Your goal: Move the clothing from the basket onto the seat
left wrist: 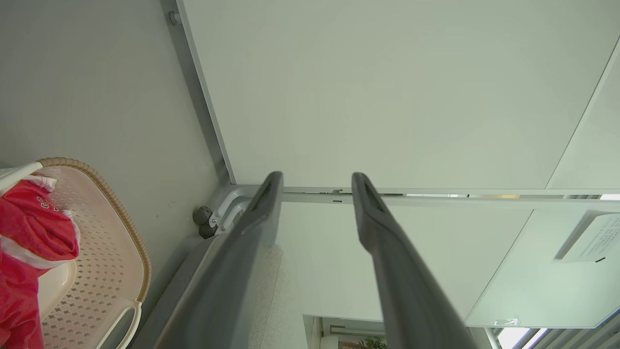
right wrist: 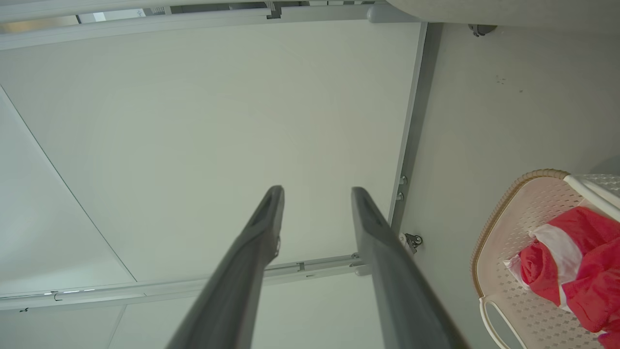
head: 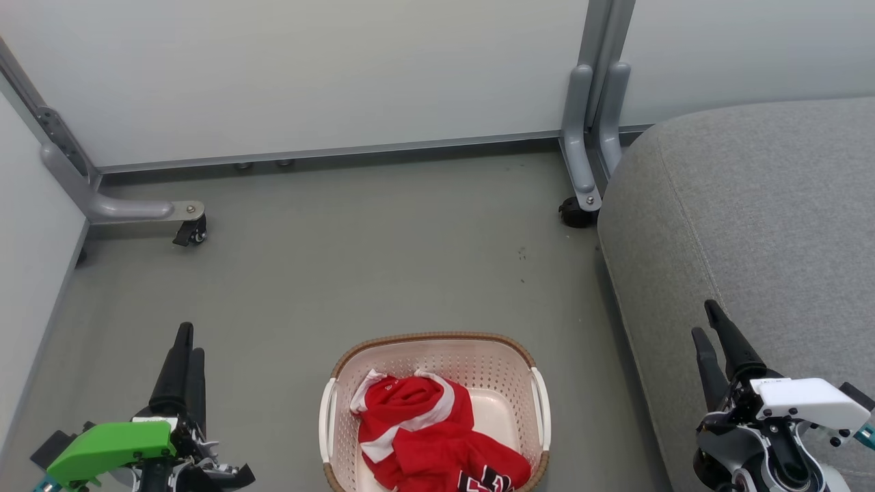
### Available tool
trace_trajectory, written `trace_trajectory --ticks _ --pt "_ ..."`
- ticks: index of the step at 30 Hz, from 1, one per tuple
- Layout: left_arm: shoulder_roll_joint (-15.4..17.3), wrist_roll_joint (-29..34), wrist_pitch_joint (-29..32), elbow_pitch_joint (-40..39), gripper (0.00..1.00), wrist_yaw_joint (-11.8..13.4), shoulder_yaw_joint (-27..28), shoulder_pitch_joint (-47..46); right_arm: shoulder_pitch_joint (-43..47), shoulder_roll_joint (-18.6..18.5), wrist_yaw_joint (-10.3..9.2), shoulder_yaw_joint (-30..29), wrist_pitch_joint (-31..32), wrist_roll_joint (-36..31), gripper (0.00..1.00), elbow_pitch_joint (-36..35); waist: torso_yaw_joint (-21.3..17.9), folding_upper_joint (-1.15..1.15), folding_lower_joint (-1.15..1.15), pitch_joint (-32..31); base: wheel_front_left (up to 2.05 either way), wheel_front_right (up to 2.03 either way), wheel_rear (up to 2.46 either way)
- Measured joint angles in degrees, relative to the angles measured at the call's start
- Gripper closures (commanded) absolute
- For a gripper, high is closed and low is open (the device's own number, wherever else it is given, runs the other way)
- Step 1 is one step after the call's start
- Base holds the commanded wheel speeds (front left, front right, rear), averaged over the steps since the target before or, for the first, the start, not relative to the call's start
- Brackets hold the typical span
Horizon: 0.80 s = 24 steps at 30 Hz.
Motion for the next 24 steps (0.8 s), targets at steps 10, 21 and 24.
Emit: trace_trajectory --ticks 10,21,24 --pt "0.0 1.5 -2.8 -1.0 0.0 0.0 -2.6 0.1 0.3 0.0 0.0 1.4 -2.8 -2.4 0.0 -1.2 0.0 0.0 0.0 0.1 0.0 0.0 0.0" --pt "0.0 11.8 -5.6 -5.2 0.0 0.0 -4.9 -0.7 0.3 0.0 0.0 2.3 -5.6 -13.4 0.0 -4.7 0.1 0.0 0.0 0.4 0.0 0.0 0.0" --pt "0.1 15.1 -6.3 -6.5 0.0 0.0 -5.3 -0.7 0.3 -0.1 0.0 2.8 -6.3 -16.8 0.0 -5.7 0.1 0.0 0.0 0.4 0.0 0.0 0.0"
